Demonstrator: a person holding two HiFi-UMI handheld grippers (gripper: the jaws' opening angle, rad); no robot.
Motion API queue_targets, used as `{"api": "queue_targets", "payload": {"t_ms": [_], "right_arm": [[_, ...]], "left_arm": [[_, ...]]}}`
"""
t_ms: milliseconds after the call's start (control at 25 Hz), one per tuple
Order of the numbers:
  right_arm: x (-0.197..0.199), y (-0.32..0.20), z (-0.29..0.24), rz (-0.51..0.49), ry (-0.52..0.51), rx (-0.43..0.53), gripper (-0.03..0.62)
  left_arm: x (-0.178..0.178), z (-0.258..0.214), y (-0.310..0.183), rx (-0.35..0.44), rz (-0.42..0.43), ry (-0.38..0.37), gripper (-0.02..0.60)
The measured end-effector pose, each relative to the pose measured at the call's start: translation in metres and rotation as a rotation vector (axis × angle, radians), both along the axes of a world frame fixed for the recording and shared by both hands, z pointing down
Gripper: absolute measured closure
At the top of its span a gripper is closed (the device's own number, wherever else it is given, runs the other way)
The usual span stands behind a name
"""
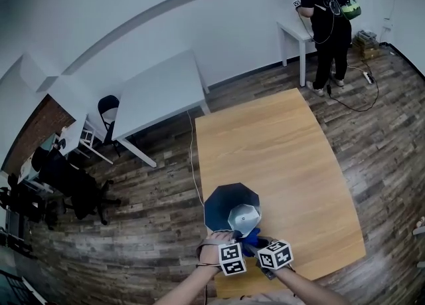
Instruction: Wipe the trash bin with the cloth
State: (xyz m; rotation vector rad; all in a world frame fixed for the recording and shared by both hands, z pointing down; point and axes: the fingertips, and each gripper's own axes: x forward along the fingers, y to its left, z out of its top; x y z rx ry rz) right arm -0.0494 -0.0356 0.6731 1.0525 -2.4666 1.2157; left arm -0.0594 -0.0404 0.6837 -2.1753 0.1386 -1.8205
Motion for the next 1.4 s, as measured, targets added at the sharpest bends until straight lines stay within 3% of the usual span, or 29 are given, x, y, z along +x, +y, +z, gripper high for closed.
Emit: {"api": "queue_targets", "payload": {"t_ms": [320,680,840,1040,1240,1400], "right_arm": [[-0.015,-0.009,0.079,-0.078,0.136,-0.038,0.514],[-0.016,-0.023,0.187,-0.177,0.304,-0.150,0.514],[-0.015,-0.028,0.216,-0.190,0.330,-0.188,0.514],[-0.014,-0.032,0.215,-0.159,0.308,-0.165,0.514],[-0.007,-0.015,0.175,-0.136,0.260,-0.152,0.514],[0.007,-0.001,0.128,-0.113,0.209,-0.100,0.514]], "left_arm": [[0.002,-0.003,-0.003,-0.016,0.003,0.004,0.545],[0.006,0.003,-0.004,-0.019,0.017,0.005,0.546],[0.004,0.002,-0.005,-0.028,0.013,0.008,0.548],[0.001,0.001,-0.009,-0.032,0.003,0.006,0.548],[0.001,-0.004,-0.006,-0.016,0.014,0.044,0.545],[-0.012,-0.015,-0.007,0.029,0.074,0.066,0.461]]}}
